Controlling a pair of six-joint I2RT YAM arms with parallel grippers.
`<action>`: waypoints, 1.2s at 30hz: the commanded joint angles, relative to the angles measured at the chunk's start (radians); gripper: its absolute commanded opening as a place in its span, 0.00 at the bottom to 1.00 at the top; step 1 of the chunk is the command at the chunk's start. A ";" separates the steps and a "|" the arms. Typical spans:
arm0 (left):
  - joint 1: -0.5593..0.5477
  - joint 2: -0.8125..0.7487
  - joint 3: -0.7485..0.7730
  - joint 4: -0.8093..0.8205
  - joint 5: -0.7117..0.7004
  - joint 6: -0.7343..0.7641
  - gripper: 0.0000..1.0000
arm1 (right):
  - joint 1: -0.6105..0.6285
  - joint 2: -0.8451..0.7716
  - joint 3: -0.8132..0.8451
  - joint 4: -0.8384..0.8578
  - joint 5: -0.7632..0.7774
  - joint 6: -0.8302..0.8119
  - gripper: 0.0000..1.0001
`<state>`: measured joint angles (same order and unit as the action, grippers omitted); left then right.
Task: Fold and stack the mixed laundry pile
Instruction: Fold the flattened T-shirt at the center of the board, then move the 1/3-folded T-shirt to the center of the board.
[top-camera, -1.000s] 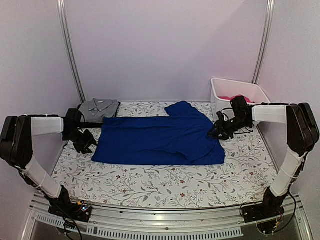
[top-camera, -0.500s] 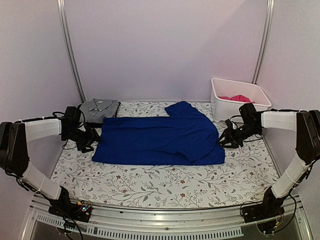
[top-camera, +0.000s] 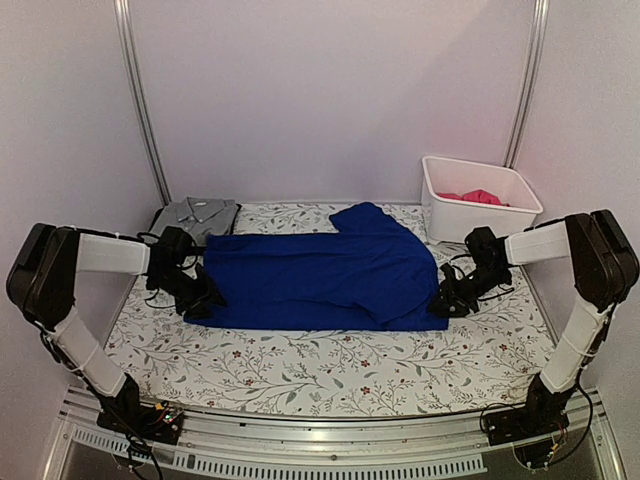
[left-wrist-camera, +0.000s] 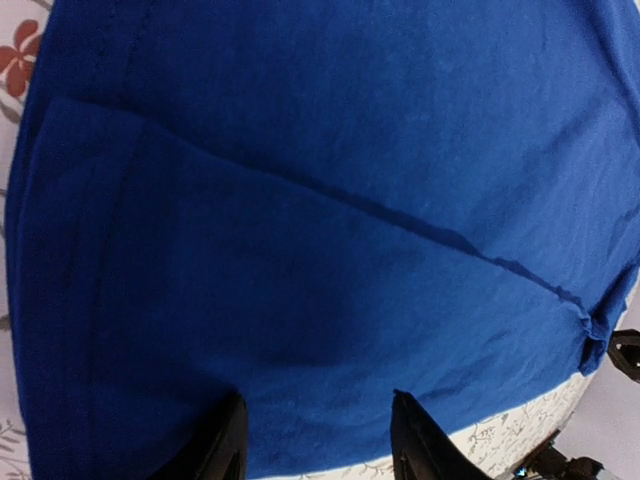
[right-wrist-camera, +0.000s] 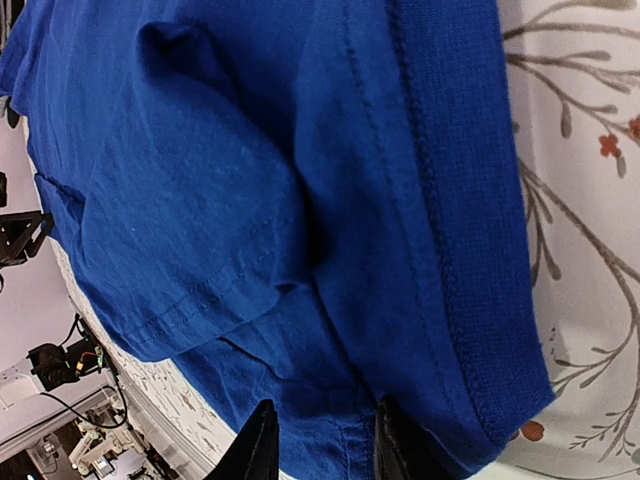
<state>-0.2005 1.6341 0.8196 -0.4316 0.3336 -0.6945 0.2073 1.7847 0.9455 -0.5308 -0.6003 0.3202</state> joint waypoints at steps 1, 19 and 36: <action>0.009 -0.002 -0.090 -0.101 -0.109 -0.018 0.47 | 0.004 0.004 -0.074 -0.052 0.083 -0.031 0.31; -0.004 -0.227 -0.080 -0.186 -0.097 0.029 0.64 | 0.013 -0.282 -0.112 -0.124 -0.002 -0.008 0.35; -0.659 0.116 0.414 0.227 0.026 0.630 0.77 | 0.043 -0.105 0.033 -0.044 -0.034 0.027 0.38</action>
<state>-0.7319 1.6127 1.1233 -0.2714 0.3603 -0.3077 0.2459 1.6409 0.9516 -0.5877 -0.6346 0.3378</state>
